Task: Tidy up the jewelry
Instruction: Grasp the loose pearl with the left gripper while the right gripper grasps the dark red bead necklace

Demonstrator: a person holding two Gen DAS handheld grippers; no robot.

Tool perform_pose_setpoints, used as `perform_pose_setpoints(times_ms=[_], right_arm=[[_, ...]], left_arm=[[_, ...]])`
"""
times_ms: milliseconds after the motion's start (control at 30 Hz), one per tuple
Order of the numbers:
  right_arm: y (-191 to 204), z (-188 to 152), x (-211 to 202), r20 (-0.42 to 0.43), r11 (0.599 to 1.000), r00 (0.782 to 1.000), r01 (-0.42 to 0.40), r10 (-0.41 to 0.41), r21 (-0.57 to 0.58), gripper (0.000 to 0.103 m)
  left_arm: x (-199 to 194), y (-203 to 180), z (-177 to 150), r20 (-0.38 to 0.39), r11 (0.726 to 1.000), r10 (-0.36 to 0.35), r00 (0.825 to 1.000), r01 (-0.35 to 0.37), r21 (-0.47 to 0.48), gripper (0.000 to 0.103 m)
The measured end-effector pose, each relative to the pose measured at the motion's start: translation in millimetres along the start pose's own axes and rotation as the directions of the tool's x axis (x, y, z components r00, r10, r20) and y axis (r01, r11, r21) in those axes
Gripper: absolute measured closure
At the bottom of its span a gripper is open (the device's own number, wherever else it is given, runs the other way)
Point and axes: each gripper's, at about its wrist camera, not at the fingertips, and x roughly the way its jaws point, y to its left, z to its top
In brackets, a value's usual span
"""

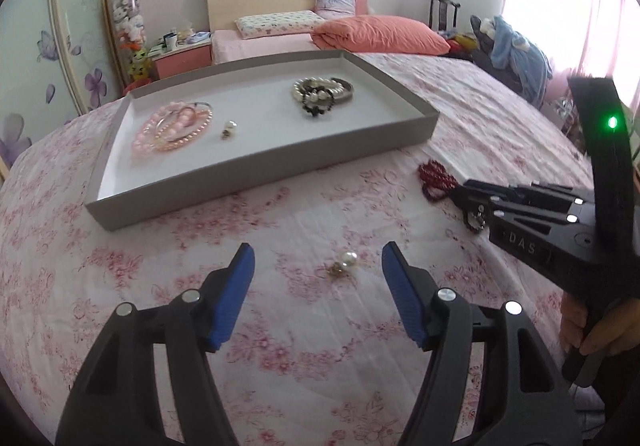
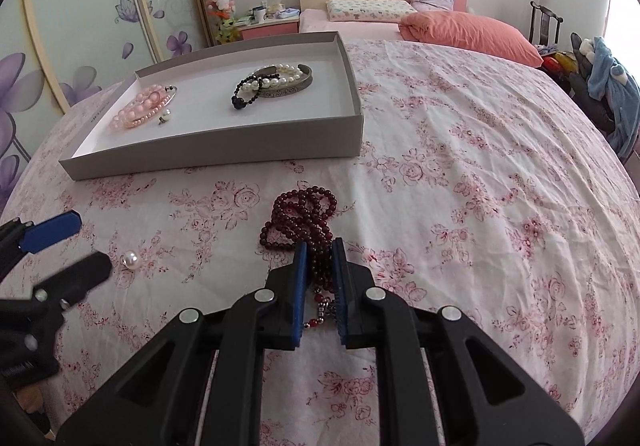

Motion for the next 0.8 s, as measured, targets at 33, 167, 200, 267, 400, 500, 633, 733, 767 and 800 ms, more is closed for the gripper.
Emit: perform_pose_setpoints(times_ms=[33,167,200,267,400,500,633,733,767,800], right_arm=[[0,0,0,0.000,1.000,1.000,-0.002,0.002,0.002,0.089],[-2,0,-1,0.000,1.000,1.000,-0.007,0.007,0.005,0.089],[-2,0,-1,0.000,1.000,1.000,-0.008,0.008,0.006,0.089],[-2,0,-1,0.000,1.000,1.000,-0.007,0.007,0.005,0.089],[-2,0,-1,0.000,1.000,1.000,-0.006,0.006,0.005,0.089],[-2,0,-1,0.000,1.000,1.000,-0.005,0.005,0.003,0.089],[0,0,-1,-0.001,1.000,1.000,0.000,0.000,-0.007,0.089],[4,1,1,-0.002,1.000,1.000,-0.010,0.010,-0.018,0.089],[7,1,1,-0.002,1.000,1.000,-0.015,0.015,-0.022,0.089],[10,1,2,-0.003,0.999,1.000,-0.025,0.025,-0.027,0.089]], left_arm=[[3,-4,1,-0.008,1.000,0.008,1.000,-0.007,0.013,0.038],[14,-11,1,-0.036,0.999,0.024,0.999,-0.023,0.025,0.046],[17,-13,1,-0.042,0.999,0.031,0.999,-0.029,0.027,0.047],[20,-16,2,-0.047,0.999,0.046,0.998,-0.044,0.028,0.052],[27,-17,2,-0.054,0.998,0.066,0.996,-0.065,0.017,0.061],[24,-17,2,-0.049,0.997,0.071,0.996,-0.070,0.023,0.079],[22,-9,1,-0.048,0.997,0.083,0.995,-0.082,0.006,0.089],[19,7,-1,-0.050,0.994,0.107,0.993,-0.109,-0.025,0.089],[17,12,-2,-0.051,0.993,0.114,0.992,-0.116,-0.033,0.089],[16,21,-4,-0.053,0.990,0.129,0.990,-0.132,-0.048,0.089]])
